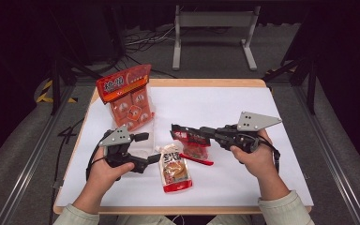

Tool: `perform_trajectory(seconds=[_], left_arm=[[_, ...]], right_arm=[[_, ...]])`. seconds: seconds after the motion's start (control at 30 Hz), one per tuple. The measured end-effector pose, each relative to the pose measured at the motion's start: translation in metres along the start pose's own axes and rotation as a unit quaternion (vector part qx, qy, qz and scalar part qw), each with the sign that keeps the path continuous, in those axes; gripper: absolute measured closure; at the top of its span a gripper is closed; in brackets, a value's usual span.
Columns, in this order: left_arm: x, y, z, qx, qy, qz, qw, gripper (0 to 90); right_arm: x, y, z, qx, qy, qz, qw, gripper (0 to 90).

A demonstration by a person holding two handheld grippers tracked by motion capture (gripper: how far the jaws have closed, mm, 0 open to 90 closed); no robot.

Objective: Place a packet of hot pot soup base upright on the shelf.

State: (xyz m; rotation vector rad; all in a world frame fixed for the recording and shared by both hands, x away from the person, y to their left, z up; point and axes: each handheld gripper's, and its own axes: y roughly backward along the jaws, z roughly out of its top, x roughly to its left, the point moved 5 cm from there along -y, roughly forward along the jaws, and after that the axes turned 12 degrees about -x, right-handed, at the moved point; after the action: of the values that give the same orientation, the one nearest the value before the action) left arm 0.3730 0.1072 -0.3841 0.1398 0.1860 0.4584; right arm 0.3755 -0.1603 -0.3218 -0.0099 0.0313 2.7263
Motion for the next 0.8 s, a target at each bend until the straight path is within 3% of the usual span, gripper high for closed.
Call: perform_trajectory(seconds=[0.43, 0.8], left_arm=[[-0.008, -0.020, 0.002, -0.003, 0.006, -0.023, 0.9997, 14.5], [-0.012, -0.039, 0.005, -0.011, 0.017, -0.048, 0.9986, 19.1]], right_arm=[[0.022, -0.013, 0.002, -0.009, 0.008, 0.033, 0.9994, 90.0], [0.025, -0.018, -0.001, -0.022, 0.010, 0.044, 0.9987, 90.0]])
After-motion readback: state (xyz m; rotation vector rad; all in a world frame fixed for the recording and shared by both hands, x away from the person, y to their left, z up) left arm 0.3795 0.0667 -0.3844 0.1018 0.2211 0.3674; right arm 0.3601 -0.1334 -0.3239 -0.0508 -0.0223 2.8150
